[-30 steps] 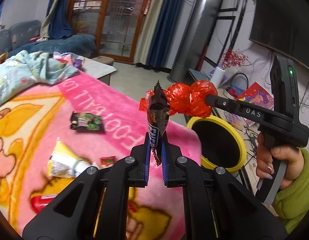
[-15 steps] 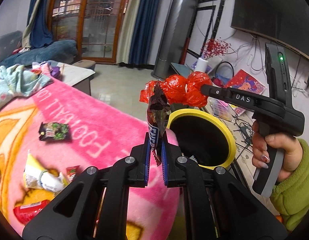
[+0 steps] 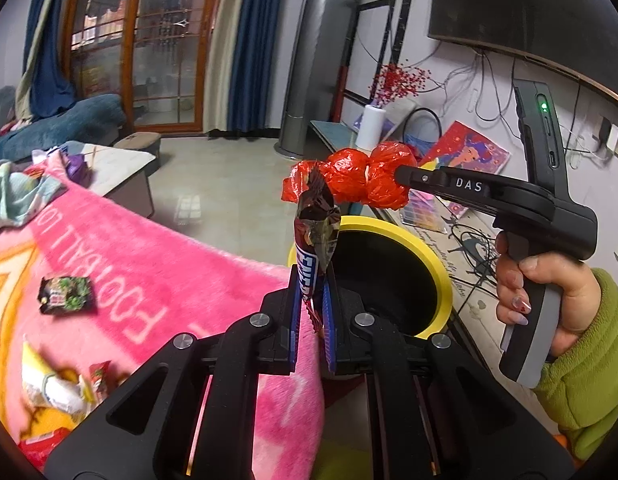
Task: Collect trash
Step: 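Lift and carry the chocolate wrapper and red bag over the yellow bin, then open both grippers to drop the wrapper and red bag into the bin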
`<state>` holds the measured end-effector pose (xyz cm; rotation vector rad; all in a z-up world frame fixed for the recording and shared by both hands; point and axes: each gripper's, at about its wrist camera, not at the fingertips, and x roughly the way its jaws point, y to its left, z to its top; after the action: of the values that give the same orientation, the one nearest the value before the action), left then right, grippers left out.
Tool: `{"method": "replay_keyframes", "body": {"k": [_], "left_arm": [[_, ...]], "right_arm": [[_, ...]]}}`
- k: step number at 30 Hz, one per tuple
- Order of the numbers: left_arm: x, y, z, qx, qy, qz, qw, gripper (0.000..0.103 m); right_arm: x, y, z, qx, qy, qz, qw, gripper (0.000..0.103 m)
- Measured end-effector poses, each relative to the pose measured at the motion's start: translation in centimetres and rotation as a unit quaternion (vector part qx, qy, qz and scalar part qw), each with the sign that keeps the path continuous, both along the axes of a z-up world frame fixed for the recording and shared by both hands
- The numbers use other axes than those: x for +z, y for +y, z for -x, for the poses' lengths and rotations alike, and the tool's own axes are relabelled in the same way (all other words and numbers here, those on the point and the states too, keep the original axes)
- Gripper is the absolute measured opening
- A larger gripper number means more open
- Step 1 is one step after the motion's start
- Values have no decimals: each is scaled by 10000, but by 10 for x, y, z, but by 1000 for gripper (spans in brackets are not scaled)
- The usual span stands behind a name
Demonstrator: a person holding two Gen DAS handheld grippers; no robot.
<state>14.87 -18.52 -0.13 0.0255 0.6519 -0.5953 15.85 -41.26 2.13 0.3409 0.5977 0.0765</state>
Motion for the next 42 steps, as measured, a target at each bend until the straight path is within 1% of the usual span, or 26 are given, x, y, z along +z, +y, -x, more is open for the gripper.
{"method": "replay_keyframes", "body": {"k": [12,20,31,38,39,40,41,42], "left_arm": [[-7,-37,-5,-378,22,-85,9992,5],[-15,-61,-8,-592,83,-132,9981,5],[-33,-90,-20,-842,286,-151,9959,5],[-48,-101,-33,-895,482,-103,9948,6],[-49,-102,-34,-883,501,-84,9948,6],[-50,-102,-37,-853,513,-69,9950,6],[-51,-102,-37,-827,516,-66,9952,11],[-51,-101,-39,-809,525,-54,9953,15]], "right_arm": [[-17,-52,8,-602,145,-152,9980,6],[-35,-83,10,-934,352,-141,9949,6],[-58,-104,7,-1123,624,-113,9916,6],[-72,-112,3,-1111,751,-250,9907,6],[-73,-112,2,-1089,764,-270,9908,9],[-75,-113,1,-1075,794,-293,9906,19],[-76,-113,0,-1066,797,-297,9907,27],[-76,-114,1,-1075,781,-292,9907,40]]}}
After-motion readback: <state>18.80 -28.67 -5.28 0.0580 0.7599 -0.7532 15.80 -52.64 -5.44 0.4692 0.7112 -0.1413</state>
